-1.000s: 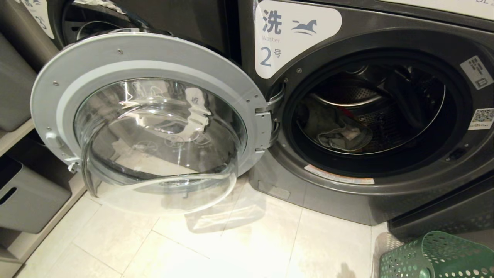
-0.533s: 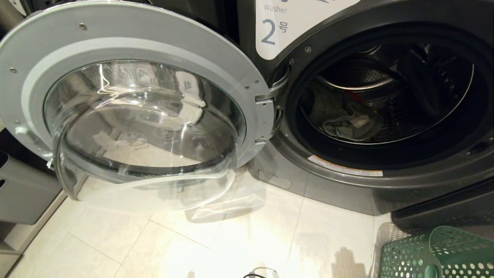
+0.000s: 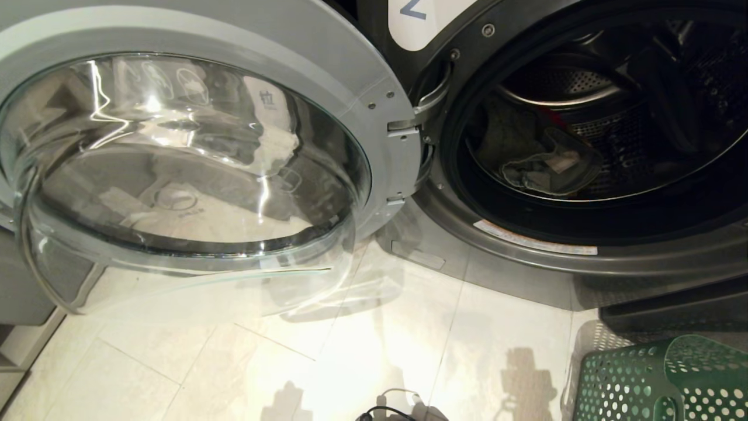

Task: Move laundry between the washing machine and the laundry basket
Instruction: Pick a cloth and place it into the basket

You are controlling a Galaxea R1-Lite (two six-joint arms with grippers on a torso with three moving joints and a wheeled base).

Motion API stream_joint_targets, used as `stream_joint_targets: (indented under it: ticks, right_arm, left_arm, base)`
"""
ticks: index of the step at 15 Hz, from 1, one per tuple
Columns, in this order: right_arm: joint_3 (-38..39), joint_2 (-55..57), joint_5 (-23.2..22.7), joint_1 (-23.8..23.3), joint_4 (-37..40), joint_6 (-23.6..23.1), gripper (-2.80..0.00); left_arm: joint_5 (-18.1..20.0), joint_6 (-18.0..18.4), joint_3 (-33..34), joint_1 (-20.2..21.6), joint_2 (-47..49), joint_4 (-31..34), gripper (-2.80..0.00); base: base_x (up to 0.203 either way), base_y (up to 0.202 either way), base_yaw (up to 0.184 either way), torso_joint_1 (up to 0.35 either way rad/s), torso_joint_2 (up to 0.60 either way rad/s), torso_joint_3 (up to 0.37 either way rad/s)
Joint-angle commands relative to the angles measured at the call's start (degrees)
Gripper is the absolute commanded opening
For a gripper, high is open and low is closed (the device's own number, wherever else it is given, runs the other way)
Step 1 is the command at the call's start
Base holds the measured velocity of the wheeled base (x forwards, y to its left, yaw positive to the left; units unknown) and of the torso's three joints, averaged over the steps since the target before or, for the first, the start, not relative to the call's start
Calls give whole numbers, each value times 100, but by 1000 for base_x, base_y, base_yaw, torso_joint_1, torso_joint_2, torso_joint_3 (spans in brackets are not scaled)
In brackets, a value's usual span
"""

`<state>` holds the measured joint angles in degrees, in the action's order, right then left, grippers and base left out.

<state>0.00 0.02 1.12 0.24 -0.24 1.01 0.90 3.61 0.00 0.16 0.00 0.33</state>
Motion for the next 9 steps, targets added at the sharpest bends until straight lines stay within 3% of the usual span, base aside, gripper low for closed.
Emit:
stream_joint_targets:
  ticks: [1,9]
  right_arm:
    - [0,-2,2,2,-2,22,-280]
    - [0,-2,11,2,-1,-40,-280]
  left_arm:
    - [-2,-9,0,2,9,2,-280]
    - [-2,-9,0,2,9,2,-280]
  base:
    - [0,0,0,2,2,-64]
    - [0,0,0,0,1,-4]
